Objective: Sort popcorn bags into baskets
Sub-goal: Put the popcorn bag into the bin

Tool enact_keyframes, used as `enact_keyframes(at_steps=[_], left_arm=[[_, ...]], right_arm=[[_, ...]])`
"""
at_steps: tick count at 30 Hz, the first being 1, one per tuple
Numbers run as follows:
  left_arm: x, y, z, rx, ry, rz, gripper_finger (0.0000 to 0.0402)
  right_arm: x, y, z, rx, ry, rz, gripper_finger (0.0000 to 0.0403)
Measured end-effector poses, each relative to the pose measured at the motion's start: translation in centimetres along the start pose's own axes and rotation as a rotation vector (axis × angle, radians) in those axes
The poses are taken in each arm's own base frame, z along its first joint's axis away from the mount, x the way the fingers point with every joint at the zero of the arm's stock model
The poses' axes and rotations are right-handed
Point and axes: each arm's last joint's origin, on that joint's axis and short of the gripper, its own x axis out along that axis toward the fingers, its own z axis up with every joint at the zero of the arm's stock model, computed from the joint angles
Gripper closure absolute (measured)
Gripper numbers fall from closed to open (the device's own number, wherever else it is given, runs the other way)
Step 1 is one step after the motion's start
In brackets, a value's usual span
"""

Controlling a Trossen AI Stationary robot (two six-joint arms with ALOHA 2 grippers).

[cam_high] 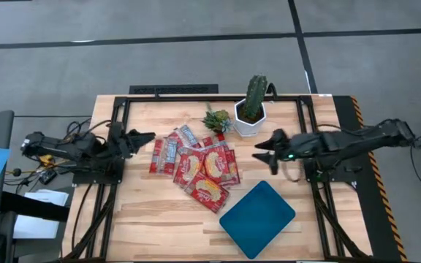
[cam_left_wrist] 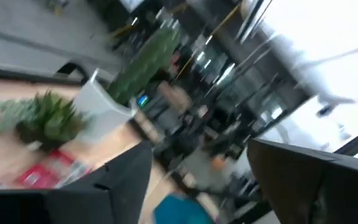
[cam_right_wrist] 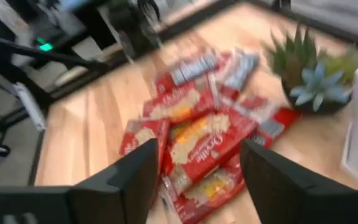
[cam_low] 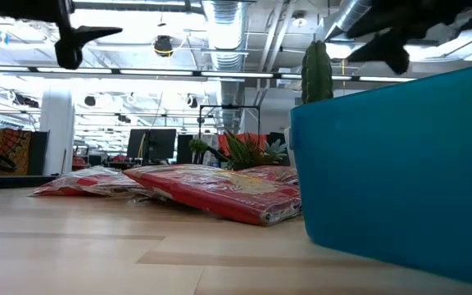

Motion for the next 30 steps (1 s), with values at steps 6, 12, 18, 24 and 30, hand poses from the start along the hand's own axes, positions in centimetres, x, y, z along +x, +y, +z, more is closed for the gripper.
enact_keyframes(at_steps=[6, 12, 18, 24, 30], left_arm=[[2.7, -1.9, -0.5, 0.093, 0.191, 0.131, 0.0127], [4.4, -1.3, -2.7, 0.084, 0.316, 0.247, 0.0126], [5.0, -0.1, -4.4, 0.086, 0.397, 0.368, 0.0126], [5.3, 0.4, -5.2, 0.115, 0.433, 0.409, 0.0126], [5.5, 0.9, -5.8, 0.14, 0.464, 0.45, 0.0126]], right_arm=[[5.6, 0.4, -1.3, 0.214, 0.143, -0.158, 0.0133], [10.2, 0.9, -3.2, 0.251, 0.252, -0.238, 0.0133], [13.5, 1.3, -4.5, 0.245, 0.323, -0.285, 0.0133], [16.0, 1.4, -5.8, 0.242, 0.383, -0.283, 0.0133], [18.0, 1.0, -6.8, 0.261, 0.431, -0.271, 0.0137]])
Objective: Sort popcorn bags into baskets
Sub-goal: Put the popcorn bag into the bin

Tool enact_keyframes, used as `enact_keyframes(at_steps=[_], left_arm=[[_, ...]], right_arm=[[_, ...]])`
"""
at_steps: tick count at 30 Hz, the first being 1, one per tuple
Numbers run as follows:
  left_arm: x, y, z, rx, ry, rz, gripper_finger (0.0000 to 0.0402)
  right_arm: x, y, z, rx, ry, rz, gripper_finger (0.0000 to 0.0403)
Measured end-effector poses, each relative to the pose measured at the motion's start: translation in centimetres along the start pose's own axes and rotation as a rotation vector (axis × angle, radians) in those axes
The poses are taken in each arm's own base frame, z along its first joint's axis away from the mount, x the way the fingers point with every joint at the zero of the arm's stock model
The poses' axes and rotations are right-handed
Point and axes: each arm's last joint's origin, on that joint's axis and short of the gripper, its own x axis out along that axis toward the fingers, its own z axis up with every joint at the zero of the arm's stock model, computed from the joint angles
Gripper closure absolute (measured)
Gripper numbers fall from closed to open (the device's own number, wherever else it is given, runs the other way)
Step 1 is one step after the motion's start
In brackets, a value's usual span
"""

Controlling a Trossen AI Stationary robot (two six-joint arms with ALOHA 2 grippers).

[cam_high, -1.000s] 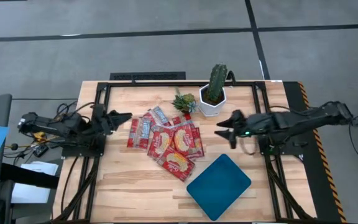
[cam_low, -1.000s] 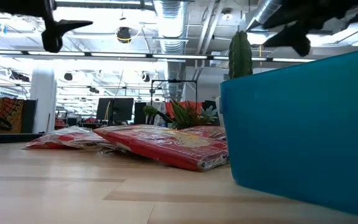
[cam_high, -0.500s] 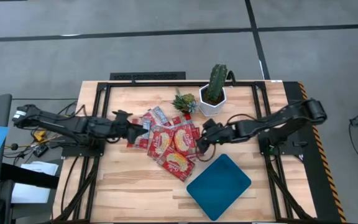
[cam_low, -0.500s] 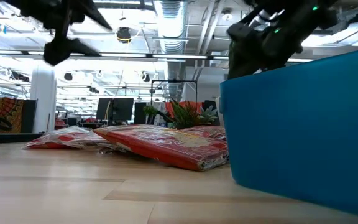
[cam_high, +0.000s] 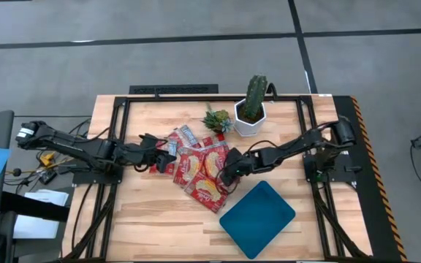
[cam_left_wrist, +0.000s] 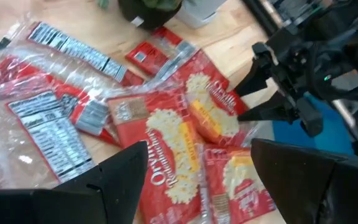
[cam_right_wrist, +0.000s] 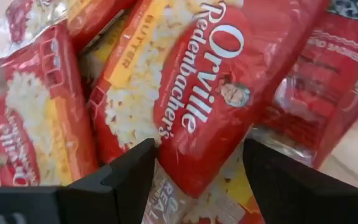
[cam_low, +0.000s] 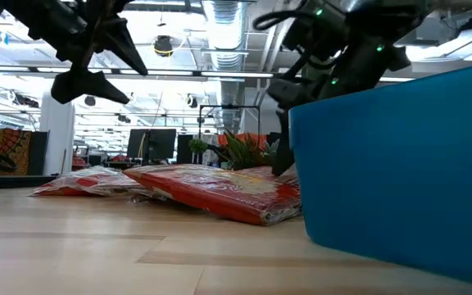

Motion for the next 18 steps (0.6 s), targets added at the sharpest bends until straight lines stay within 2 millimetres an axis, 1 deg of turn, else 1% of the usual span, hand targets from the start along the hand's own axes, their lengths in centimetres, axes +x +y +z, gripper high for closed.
enact_keyframes(at_steps=[2, 4, 6, 9, 10, 11, 14, 16, 18], left_arm=[[0.1, 0.1, -0.1, 0.005, -0.002, 0.013, 0.0126], [0.2, 0.2, -0.1, 0.01, -0.009, 0.033, 0.0126], [0.3, 0.2, -0.1, 0.009, -0.015, 0.036, 0.0126], [0.3, 0.2, -0.2, 0.014, -0.013, 0.046, 0.0126], [0.3, 0.2, -0.2, 0.014, -0.014, 0.046, 0.0126], [0.3, 0.2, -0.2, 0.013, -0.016, 0.047, 0.0126], [0.3, 0.3, -0.2, 0.016, -0.019, 0.055, 0.0126], [0.3, 0.3, -0.2, 0.018, -0.019, 0.059, 0.0126], [0.3, 0.4, -0.2, 0.021, -0.02, 0.066, 0.0126]], right_arm=[[0.4, 0.1, 0.1, 0.002, 0.004, 0.002, 0.0155], [0.7, 0.2, 0.4, 0.006, 0.015, 0.004, 0.0192], [0.8, 0.3, 0.5, 0.004, 0.025, 0.017, 0.0245], [0.7, 0.4, 0.7, 0.007, 0.028, 0.027, 0.0345], [0.5, 0.4, 0.7, 0.006, 0.026, 0.032, 0.0371], [0.2, 0.5, 0.8, 0.006, 0.025, 0.036, 0.0382], [-0.7, 0.3, 1.3, 0.034, 0.021, 0.038, 0.0378], [-1.7, 0.3, 1.8, 0.045, 0.01, 0.041, 0.0382], [-3.2, 0.2, 2.3, 0.046, -0.004, 0.05, 0.0392]])
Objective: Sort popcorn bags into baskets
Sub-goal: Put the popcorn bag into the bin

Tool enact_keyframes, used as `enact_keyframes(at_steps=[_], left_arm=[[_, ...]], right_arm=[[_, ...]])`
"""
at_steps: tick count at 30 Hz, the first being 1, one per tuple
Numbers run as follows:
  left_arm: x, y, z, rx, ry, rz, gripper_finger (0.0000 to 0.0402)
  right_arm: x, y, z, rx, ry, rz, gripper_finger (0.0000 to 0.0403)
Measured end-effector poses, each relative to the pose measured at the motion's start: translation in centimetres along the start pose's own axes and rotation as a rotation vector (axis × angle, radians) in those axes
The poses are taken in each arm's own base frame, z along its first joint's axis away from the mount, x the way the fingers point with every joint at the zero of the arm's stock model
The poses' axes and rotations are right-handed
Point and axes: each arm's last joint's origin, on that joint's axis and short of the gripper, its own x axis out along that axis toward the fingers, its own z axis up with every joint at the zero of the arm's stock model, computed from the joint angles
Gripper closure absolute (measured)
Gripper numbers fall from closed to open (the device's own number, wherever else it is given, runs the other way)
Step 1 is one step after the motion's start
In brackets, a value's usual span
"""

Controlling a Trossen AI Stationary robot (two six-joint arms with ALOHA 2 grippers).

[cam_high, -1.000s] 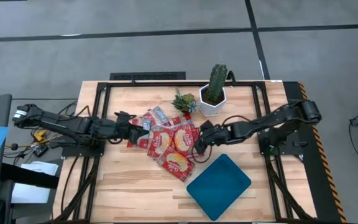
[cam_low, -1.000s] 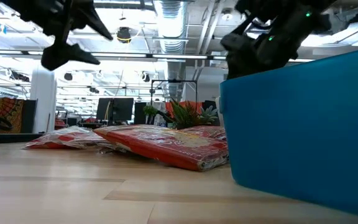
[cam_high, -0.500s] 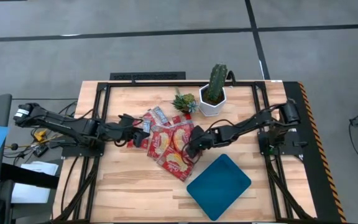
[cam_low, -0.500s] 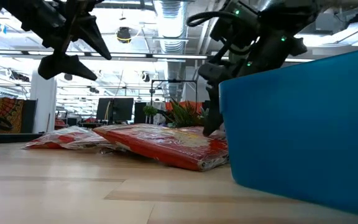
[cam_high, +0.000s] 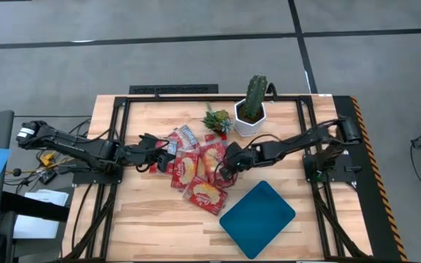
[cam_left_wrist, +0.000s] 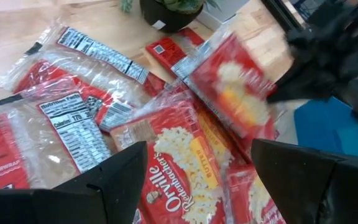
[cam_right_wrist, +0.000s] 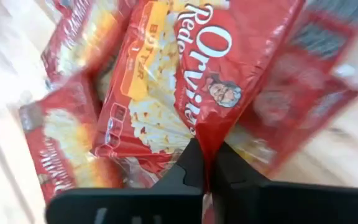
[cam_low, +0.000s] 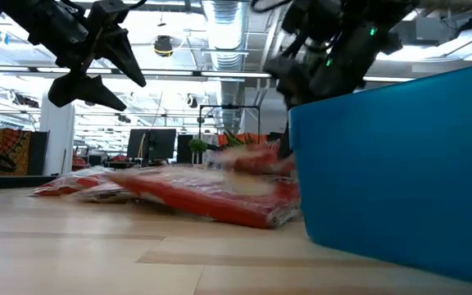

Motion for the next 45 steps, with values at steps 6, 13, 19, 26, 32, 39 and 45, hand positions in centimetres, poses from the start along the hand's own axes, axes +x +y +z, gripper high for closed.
enact_keyframes(at_steps=[6, 13, 19, 26, 32, 39, 45], left_arm=[[0.0, 0.1, 0.0, 0.007, -0.013, 0.023, 0.0126], [0.0, 0.2, 0.0, 0.006, -0.015, 0.026, 0.0126], [0.0, 0.2, 0.0, 0.0, -0.015, 0.027, 0.0126], [0.0, 0.3, -0.1, 0.014, -0.009, 0.037, 0.0126], [0.0, 0.4, -0.1, 0.02, -0.003, 0.046, 0.0127], [0.0, 0.4, -0.2, 0.023, 0.0, 0.049, 0.0127], [0.0, 0.5, -0.2, 0.028, 0.004, 0.055, 0.0127]], right_arm=[[-4.8, -0.1, 0.7, -0.015, -0.012, 0.018, 0.0393], [-11.5, 1.9, -3.3, -0.147, 0.091, 0.175, 0.0394], [-14.6, 4.1, -8.7, -0.15, 0.173, 0.278, 0.0396], [-13.7, 5.3, -14.4, -0.124, 0.278, 0.216, 0.039], [-11.5, 5.7, -17.0, -0.163, 0.375, 0.16, 0.0388], [-9.6, 5.8, -18.5, -0.197, 0.472, 0.132, 0.0386], [-9.0, 6.0, -18.4, -0.209, 0.499, 0.153, 0.0368]])
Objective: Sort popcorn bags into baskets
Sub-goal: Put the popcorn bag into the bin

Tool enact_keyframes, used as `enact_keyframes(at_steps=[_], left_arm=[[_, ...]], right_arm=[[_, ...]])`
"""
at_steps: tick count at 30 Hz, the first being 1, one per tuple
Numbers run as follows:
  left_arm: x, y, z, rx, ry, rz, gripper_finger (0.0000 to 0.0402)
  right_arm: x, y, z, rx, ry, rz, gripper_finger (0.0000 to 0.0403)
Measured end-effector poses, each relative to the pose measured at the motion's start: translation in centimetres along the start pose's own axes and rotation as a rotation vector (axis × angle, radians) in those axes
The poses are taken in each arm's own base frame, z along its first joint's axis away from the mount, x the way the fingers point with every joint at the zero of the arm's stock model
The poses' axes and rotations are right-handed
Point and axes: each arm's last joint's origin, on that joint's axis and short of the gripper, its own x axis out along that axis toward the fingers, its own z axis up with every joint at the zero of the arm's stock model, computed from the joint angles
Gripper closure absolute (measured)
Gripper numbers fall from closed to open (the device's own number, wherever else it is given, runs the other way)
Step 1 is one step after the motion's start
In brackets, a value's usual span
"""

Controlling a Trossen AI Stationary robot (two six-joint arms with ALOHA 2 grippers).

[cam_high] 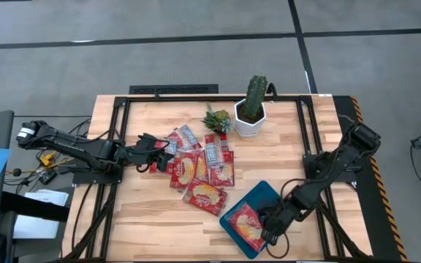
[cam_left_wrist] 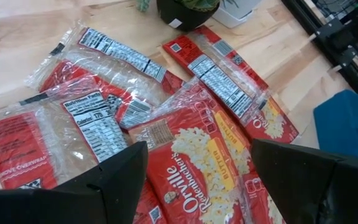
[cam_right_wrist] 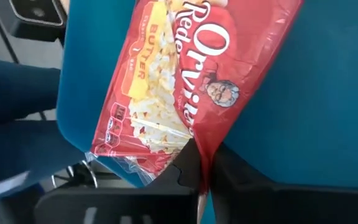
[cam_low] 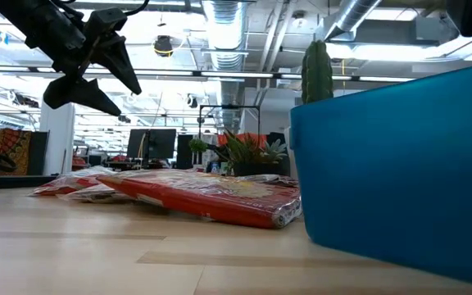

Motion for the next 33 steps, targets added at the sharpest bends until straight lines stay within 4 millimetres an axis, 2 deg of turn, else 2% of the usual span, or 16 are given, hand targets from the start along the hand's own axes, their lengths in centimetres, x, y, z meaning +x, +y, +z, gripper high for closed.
enact_keyframes(at_steps=[7, 12, 17, 21, 27, 33], left_arm=[[0.0, 0.0, 0.0, 0.001, -0.001, 0.002, 0.0127], [0.0, 0.0, 0.0, 0.002, 0.002, 0.003, 0.0127], [0.0, 0.0, -0.1, 0.002, 0.016, -0.006, 0.0127], [0.0, 0.0, -0.1, 0.005, 0.032, -0.017, 0.0127], [0.0, -0.1, -0.2, 0.007, 0.072, -0.042, 0.0127], [0.0, -0.2, -0.3, 0.058, 0.106, -0.067, 0.0127]], right_arm=[[0.0, 0.1, 0.4, -0.035, 0.001, 0.021, 0.032], [-0.1, 0.1, 0.7, -0.057, 0.0, 0.032, 0.0264], [-0.2, 0.0, 1.3, -0.101, 0.069, 0.069, 0.021], [-0.5, -0.3, 1.8, -0.124, 0.16, 0.107, 0.0189], [-4.1, -1.0, 4.0, -0.146, 0.111, 0.182, 0.0196], [-8.1, -3.0, 7.4, -0.201, -0.096, 0.19, 0.0223]])
